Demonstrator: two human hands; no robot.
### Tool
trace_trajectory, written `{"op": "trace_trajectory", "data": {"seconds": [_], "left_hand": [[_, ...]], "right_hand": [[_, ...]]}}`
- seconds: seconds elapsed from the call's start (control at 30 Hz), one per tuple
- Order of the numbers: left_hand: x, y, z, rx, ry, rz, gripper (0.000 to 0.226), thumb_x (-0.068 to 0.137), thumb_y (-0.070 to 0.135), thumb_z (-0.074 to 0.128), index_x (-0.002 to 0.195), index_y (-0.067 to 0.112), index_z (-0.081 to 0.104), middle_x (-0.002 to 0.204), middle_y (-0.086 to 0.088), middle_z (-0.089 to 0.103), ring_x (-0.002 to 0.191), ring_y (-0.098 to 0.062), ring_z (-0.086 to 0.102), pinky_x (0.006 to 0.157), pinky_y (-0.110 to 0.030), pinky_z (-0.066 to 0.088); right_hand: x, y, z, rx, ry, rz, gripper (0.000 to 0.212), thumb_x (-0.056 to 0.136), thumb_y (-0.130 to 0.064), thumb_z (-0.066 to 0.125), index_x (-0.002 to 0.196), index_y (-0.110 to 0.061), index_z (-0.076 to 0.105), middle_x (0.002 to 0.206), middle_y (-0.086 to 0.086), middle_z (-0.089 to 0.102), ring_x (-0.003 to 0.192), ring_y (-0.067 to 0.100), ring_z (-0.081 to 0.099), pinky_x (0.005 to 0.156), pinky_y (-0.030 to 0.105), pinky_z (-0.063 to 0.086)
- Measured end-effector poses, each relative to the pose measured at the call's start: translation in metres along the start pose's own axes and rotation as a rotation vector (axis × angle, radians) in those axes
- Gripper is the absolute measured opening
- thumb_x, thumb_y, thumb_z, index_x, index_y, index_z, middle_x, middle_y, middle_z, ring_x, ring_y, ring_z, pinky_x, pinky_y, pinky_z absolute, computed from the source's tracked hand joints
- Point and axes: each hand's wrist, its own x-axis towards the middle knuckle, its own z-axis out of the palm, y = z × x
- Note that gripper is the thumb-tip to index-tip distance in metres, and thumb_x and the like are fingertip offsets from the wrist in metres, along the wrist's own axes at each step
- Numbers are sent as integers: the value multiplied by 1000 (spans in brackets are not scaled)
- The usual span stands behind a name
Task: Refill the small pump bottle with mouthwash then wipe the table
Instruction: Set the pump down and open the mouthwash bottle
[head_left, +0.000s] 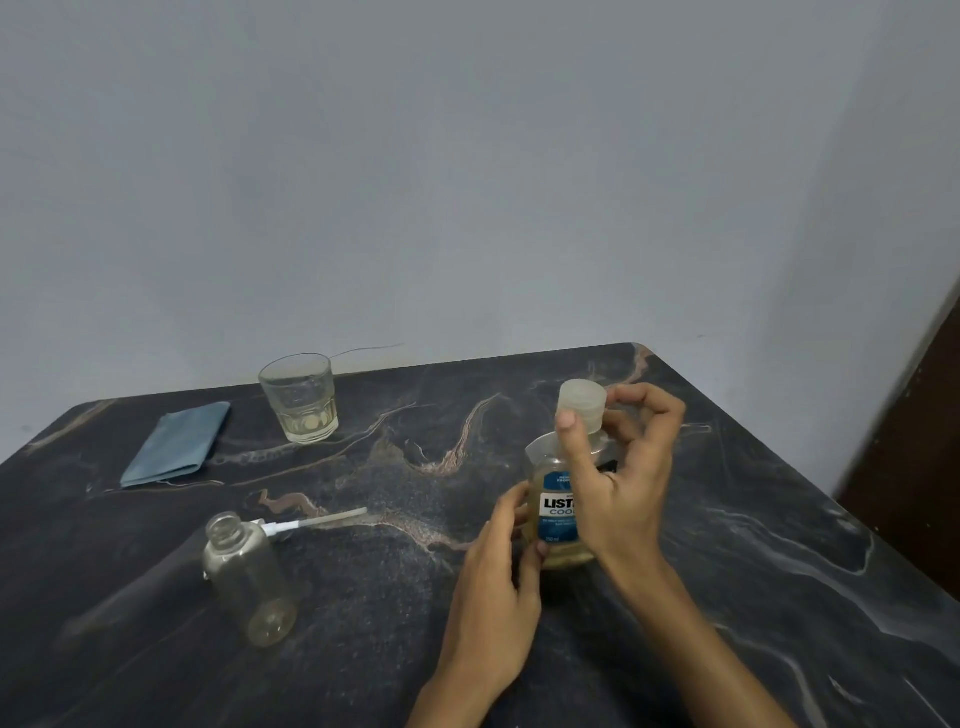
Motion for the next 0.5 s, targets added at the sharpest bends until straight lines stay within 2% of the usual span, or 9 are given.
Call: {"op": "trace_trajectory", "data": {"seconds": [0.1,0.17,0.23,0.3,0.4,0.5], "left_hand": [[0,-1,-1,4,7,7,58,93,10,54,127,54,37,119,24,58,113,6,54,94,-26,50],[-1,-1,0,12,1,0,56,93,11,54,128,52,37,120,22,57,115,5,52,95,-29,50],[-1,-1,0,18,-4,-8,56,93,12,54,128,52,36,121,21,57,116,3,52,96,-31,50],[-1,-1,0,22,-11,-17,55,94,14,53,128,53,34,122,21,56,117,0,52,97,-33,49],[-2,1,0,30,-13,-22,55,94,16,53,127,55,33,122,23,55,117,1,52,97,-32,49],[-2,2,0,33,-11,-21,56,94,15,53,125,58,33,121,25,55,116,1,51,97,-32,49]], "right_hand": [[-2,2,1,36,1,16,32,90,-39,51,118,-49,38,108,-24,56,91,8,64,71,25,53],[-2,2,0,36,-15,7,39,91,-40,49,127,-40,35,110,-23,57,90,9,64,71,23,53],[-1,1,0,5,-39,2,50,88,-42,55,131,-40,30,115,-23,53,89,11,64,71,25,52],[-1,0,0,-19,-47,-3,57,84,-37,62,130,-41,28,116,-24,48,87,11,63,72,26,51],[-2,0,-1,-35,-30,1,53,83,-34,65,121,-42,30,111,-16,49,91,16,62,75,31,52],[-2,-2,0,-2,-8,-8,47,86,-34,62,119,-45,32,111,-22,52,99,11,60,83,22,49]]}}
